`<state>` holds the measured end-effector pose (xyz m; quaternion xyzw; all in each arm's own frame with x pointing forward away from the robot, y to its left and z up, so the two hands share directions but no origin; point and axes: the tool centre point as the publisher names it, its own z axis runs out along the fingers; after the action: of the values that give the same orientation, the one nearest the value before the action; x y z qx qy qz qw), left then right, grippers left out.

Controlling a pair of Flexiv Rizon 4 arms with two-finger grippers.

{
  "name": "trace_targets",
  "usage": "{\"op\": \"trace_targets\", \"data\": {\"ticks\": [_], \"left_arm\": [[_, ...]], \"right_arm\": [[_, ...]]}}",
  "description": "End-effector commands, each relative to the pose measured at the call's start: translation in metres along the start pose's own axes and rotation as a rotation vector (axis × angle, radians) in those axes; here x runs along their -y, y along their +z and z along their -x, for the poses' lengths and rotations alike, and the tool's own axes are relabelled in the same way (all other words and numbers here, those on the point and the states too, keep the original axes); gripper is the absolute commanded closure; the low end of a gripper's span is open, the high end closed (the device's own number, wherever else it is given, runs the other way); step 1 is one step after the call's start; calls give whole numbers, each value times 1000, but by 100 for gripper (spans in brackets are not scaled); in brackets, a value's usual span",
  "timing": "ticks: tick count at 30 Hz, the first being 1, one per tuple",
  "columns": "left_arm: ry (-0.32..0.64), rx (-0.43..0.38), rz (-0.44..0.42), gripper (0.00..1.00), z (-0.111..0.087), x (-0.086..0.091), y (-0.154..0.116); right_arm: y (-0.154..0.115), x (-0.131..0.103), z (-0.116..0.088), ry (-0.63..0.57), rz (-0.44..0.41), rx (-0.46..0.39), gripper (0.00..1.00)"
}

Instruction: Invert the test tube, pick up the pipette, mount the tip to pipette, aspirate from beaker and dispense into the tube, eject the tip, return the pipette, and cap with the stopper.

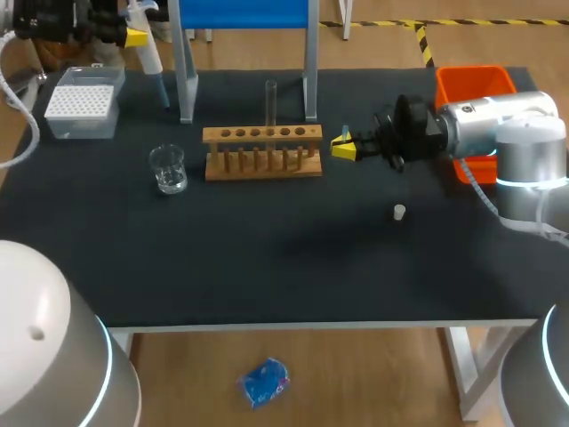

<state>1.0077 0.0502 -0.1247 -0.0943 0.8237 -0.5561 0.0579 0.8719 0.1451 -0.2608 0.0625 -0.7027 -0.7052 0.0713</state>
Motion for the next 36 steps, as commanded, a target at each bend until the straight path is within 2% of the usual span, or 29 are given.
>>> {"op": "trace_targets", "data": {"ticks": [1,6,8,15,22,28,31,36], "left_arm": [[0,-121,3,100,7,0,0],[0,-121,3,100,7,0,0],[14,-135,56,100,-7,9,10],[56,-150,80,100,-62,36,38],[73,-136,90,100,-98,59,64],[78,-102,90,100,-117,69,87],[73,-119,94,100,-126,71,101],[73,-119,94,100,-126,71,101]], "right_arm": [[-1,0,0,0,0,-2,100],[-1,0,0,0,0,-2,100],[-1,0,0,0,0,-2,100],[-1,0,0,0,0,-2,100],[-1,0,0,0,0,-2,100],[-1,0,0,0,0,-2,100],[-1,0,0,0,0,-2,100],[-1,0,0,0,0,-2,100]]}}
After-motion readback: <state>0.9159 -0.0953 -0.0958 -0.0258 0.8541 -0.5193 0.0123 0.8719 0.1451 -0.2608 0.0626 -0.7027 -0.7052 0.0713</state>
